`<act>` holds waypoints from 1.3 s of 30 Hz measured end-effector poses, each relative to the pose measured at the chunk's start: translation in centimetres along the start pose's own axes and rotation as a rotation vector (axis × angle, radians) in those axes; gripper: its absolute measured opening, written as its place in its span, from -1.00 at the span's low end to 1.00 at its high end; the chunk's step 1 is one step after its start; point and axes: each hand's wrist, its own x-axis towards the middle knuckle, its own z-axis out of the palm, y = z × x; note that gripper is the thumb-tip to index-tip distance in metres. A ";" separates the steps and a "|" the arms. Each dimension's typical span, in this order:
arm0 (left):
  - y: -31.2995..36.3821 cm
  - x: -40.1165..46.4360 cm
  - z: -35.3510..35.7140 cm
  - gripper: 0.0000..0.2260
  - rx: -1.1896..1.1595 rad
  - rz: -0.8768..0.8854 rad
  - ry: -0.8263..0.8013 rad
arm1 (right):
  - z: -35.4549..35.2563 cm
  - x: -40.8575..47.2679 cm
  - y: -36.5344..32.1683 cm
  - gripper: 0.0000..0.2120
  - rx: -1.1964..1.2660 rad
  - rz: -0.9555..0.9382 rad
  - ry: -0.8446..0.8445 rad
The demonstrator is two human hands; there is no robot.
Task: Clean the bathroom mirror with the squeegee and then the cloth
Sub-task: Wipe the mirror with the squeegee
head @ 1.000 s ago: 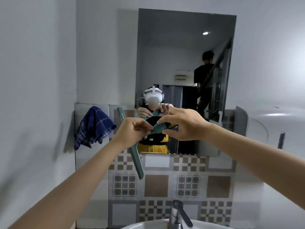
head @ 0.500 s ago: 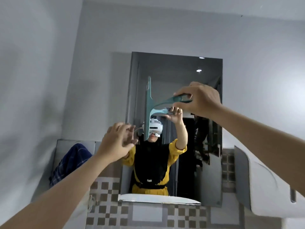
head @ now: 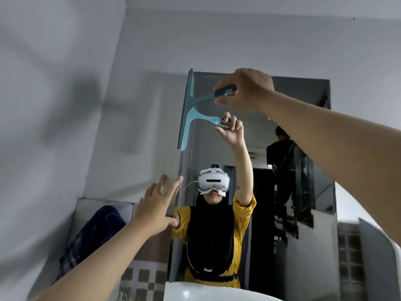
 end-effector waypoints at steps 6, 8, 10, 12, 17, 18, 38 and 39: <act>-0.1 -0.2 0.5 0.04 -0.018 -0.006 0.042 | 0.4 0.5 0.7 -0.69 -0.036 -0.042 -0.042; -0.1 -0.2 0.6 0.05 -0.004 -0.004 0.053 | 0.0 0.5 1.0 -0.70 -0.034 -0.054 -0.051; -0.2 -0.2 0.7 0.06 -0.004 -0.008 0.051 | -0.6 0.4 1.4 -0.71 -0.032 -0.054 -0.059; -0.1 -0.1 0.8 0.06 -0.002 -0.013 0.053 | -1.1 0.2 1.8 -0.72 -0.031 -0.046 -0.077; 0.0 -0.2 0.8 0.09 0.004 -0.016 0.073 | -1.6 -0.5 3.5 -0.70 -0.036 -0.016 -0.094; 0.0 -0.2 0.8 0.10 0.000 -0.020 0.072 | -1.6 -0.7 3.9 -0.70 -0.034 -0.005 -0.092; 0.9 -0.3 0.3 0.14 0.046 -0.045 0.045 | -4.9 -10.3 15.7 -0.75 -0.001 0.270 -0.042; 1.0 -0.3 0.3 0.14 0.051 -0.053 0.040 | -5.2 -11.0 16.4 -0.76 0.005 0.298 -0.024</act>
